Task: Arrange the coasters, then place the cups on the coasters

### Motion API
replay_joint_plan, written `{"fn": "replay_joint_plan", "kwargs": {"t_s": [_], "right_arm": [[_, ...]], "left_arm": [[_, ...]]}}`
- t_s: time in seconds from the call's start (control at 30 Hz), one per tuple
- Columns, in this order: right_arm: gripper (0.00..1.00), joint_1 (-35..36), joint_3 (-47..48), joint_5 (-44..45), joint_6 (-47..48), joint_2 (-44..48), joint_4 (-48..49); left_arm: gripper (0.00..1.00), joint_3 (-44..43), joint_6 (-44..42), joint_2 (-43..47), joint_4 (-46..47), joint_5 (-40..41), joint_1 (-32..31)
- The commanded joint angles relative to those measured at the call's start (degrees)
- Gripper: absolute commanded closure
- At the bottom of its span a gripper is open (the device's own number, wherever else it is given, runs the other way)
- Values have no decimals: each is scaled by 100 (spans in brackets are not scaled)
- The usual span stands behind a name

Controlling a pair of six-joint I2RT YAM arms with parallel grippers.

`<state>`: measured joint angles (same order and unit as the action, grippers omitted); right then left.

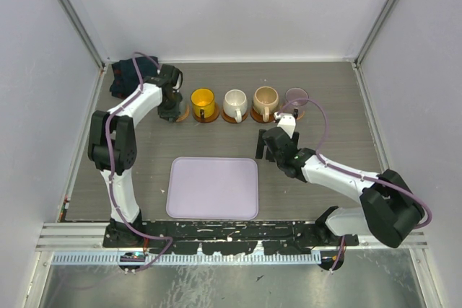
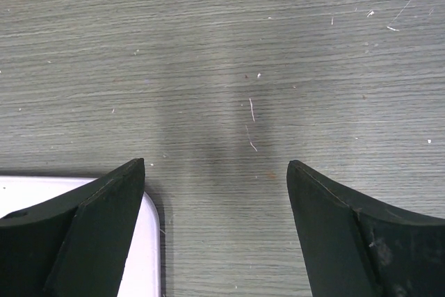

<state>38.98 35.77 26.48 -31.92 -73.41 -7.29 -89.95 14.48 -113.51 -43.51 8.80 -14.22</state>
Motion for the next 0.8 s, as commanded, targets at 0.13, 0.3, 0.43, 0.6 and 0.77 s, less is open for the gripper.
{"fn": "replay_joint_plan", "kwargs": {"t_s": [0.13,0.3,0.43,0.6,0.77], "right_arm": [[13,-19,93,-28,-114,-45,260],[13,-15,90,-46,-112,-68,279],[13,-18,96,-56,-111,-69,285],[13,-14,94,-51,-90,-63,284],[13,-13,85,-28,-95,-51,280]], "left_arm": [[63,-94,122,91,325,166,33],[52,-60,125,125,327,184,28],[46,-2,126,190,334,208,26],[38,60,126,368,317,234,30],[34,137,118,725,283,293,32]]}}
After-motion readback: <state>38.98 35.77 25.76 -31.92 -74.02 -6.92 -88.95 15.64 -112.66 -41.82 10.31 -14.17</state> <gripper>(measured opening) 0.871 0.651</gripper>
